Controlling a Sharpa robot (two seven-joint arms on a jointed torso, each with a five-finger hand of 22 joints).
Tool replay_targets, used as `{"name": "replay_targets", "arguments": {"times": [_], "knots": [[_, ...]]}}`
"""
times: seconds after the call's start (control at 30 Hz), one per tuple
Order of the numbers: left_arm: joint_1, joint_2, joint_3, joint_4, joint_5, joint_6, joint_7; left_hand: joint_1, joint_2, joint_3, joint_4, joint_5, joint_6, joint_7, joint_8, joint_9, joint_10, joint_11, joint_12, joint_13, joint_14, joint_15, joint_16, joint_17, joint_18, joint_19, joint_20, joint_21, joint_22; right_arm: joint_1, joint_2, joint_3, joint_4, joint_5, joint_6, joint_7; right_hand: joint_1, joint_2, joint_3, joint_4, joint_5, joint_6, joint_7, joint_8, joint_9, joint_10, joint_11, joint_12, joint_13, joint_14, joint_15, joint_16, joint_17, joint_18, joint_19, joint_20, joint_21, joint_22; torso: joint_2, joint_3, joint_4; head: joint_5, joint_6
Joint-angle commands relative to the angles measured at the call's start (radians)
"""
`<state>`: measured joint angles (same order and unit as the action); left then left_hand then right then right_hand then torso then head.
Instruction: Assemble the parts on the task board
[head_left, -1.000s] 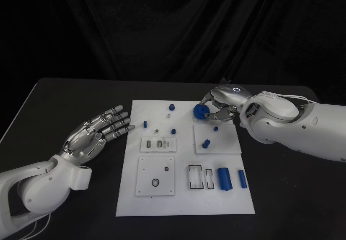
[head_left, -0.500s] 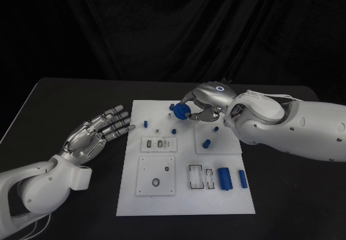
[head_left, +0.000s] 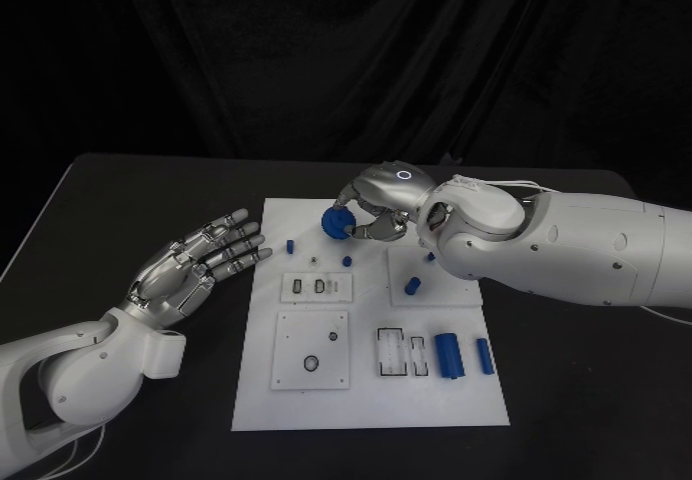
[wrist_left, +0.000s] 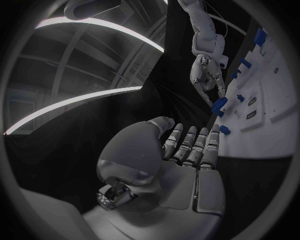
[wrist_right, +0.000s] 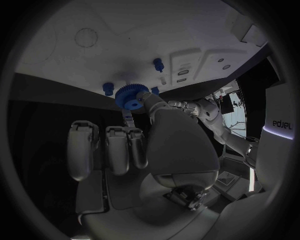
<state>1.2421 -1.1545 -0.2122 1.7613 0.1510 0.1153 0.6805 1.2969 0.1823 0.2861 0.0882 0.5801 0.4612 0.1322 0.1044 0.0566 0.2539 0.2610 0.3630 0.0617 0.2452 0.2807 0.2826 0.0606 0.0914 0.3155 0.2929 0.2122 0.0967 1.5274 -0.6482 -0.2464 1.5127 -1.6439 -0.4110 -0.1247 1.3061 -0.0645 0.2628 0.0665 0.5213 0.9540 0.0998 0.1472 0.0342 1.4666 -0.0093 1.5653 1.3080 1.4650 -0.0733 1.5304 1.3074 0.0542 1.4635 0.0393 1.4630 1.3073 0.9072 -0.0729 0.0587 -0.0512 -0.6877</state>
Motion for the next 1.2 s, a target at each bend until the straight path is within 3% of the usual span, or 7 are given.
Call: {"name": "replay_targets", "arguments": {"times": [0.03, 0.27, 0.6, 0.77, 0.9, 1.07, 1.2], "knots": [[0.001, 0.002, 0.000, 0.000, 0.003, 0.019, 0.167, -0.010, -0.004, 0.004, 0.001, -0.003, 0.000, 0.007, 0.003, 0.002, 0.000, 0.004, 0.007, 0.001, 0.000, 0.005, 0.006, 0.001, -0.014, 0.004, -0.001, 0.007, 0.001, -0.005, 0.009, 0.001, -0.012, -0.017, 0.039, -0.023, -0.008, -0.001, 0.006, 0.000, -0.006, 0.017, -0.027, 0.180, 0.371, 0.104, 0.007, 0.006, 0.263, 0.092, 0.005, 0.002, 0.212, -0.010, 0.015, 0.001, -0.002, 0.109, 0.000, 0.0000, -0.0011, 0.001, -0.002], [0.001, 0.004, 0.000, -0.001, 0.004, 0.021, 0.165, -0.011, -0.004, 0.006, 0.001, -0.003, -0.001, 0.007, 0.003, 0.001, 0.000, 0.004, 0.007, 0.001, 0.001, 0.006, 0.007, 0.001, -0.015, 0.005, -0.001, 0.007, 0.001, -0.007, 0.021, 0.001, -0.026, -0.036, 0.047, -0.063, -0.008, -0.002, 0.011, -0.002, -0.011, 0.012, -0.024, 0.172, 0.371, 0.104, 0.009, 0.006, 0.263, 0.091, 0.007, -0.001, 0.208, -0.009, 0.013, 0.003, -0.004, 0.106, 0.001, 0.0006, 0.0019, -0.005, -0.002], [0.001, 0.007, 0.000, -0.005, 0.006, 0.023, 0.163, -0.011, -0.004, 0.006, 0.001, -0.003, -0.001, 0.007, 0.003, 0.001, 0.000, 0.004, 0.007, 0.001, 0.001, 0.006, 0.007, 0.001, -0.015, 0.005, -0.001, 0.007, 0.001, -0.008, 0.026, 0.001, -0.026, -0.042, 0.080, -0.078, -0.014, -0.004, 0.022, -0.004, -0.031, -0.004, -0.014, 0.146, 0.367, 0.104, 0.018, 0.006, 0.263, 0.089, 0.014, -0.005, 0.204, -0.007, 0.009, 0.009, -0.010, 0.101, 0.000, 0.0011, -0.0033, -0.001, -0.005], [0.001, 0.009, 0.000, -0.007, 0.007, 0.026, 0.161, -0.011, -0.004, 0.006, 0.001, -0.003, -0.001, 0.007, 0.003, 0.001, 0.000, 0.004, 0.007, 0.001, 0.001, 0.006, 0.007, 0.001, -0.015, 0.005, -0.001, 0.007, 0.001, -0.009, 0.028, 0.001, -0.026, -0.043, 0.094, -0.076, -0.028, -0.009, 0.032, -0.001, -0.069, -0.027, 0.001, 0.098, 0.351, 0.104, 0.031, 0.006, 0.263, 0.090, 0.025, -0.003, 0.208, -0.008, 0.010, 0.019, -0.010, 0.104, 0.000, 0.0022, -0.0024, -0.002, -0.009], [0.001, 0.011, 0.000, -0.009, 0.007, 0.027, 0.160, -0.012, -0.004, 0.007, 0.001, -0.003, -0.002, 0.008, 0.003, 0.001, 0.000, 0.005, 0.007, 0.001, 0.002, 0.006, 0.009, 0.001, -0.016, 0.005, -0.001, 0.007, 0.001, -0.010, 0.030, 0.001, -0.027, -0.043, 0.103, -0.078, -0.040, -0.017, 0.039, 0.002, -0.146, -0.088, 0.010, 0.026, 0.317, 0.104, 0.025, 0.006, 0.263, 0.088, 0.021, -0.008, 0.202, -0.005, 0.004, 0.020, -0.018, 0.096, 0.000, 0.0025, -0.0021, -0.002, -0.010], [0.001, 0.013, 0.000, -0.012, 0.007, 0.029, 0.159, -0.012, -0.004, 0.007, 0.001, -0.003, -0.002, 0.008, 0.003, 0.001, 0.000, 0.005, 0.007, 0.001, 0.002, 0.006, 0.009, 0.001, -0.016, 0.005, -0.001, 0.007, 0.001, -0.012, 0.034, 0.001, -0.030, -0.043, 0.121, -0.084, -0.053, -0.021, 0.027, 0.007, -0.266, -0.180, 0.005, -0.056, 0.267, 0.091, 0.020, -0.001, 0.250, 0.080, 0.019, -0.029, 0.180, 0.003, -0.015, 0.018, -0.045, 0.070, 0.000, 0.0015, -0.0018, -0.002, -0.013], [0.001, 0.015, 0.000, -0.014, 0.008, 0.031, 0.158, -0.012, -0.004, 0.008, 0.001, -0.003, -0.003, 0.008, 0.002, 0.001, 0.000, 0.005, 0.008, 0.001, 0.003, 0.007, 0.010, 0.001, -0.016, 0.005, -0.001, 0.007, 0.001, -0.015, 0.037, 0.001, -0.033, -0.043, 0.126, -0.087, -0.055, -0.020, 0.014, 0.009, -0.300, -0.215, 0.000, -0.082, 0.240, 0.084, 0.016, -0.004, 0.244, 0.082, 0.016, -0.025, 0.187, 0.003, -0.015, 0.015, -0.047, 0.071, 0.000, 0.0010, -0.0012, -0.003, -0.011]]}}
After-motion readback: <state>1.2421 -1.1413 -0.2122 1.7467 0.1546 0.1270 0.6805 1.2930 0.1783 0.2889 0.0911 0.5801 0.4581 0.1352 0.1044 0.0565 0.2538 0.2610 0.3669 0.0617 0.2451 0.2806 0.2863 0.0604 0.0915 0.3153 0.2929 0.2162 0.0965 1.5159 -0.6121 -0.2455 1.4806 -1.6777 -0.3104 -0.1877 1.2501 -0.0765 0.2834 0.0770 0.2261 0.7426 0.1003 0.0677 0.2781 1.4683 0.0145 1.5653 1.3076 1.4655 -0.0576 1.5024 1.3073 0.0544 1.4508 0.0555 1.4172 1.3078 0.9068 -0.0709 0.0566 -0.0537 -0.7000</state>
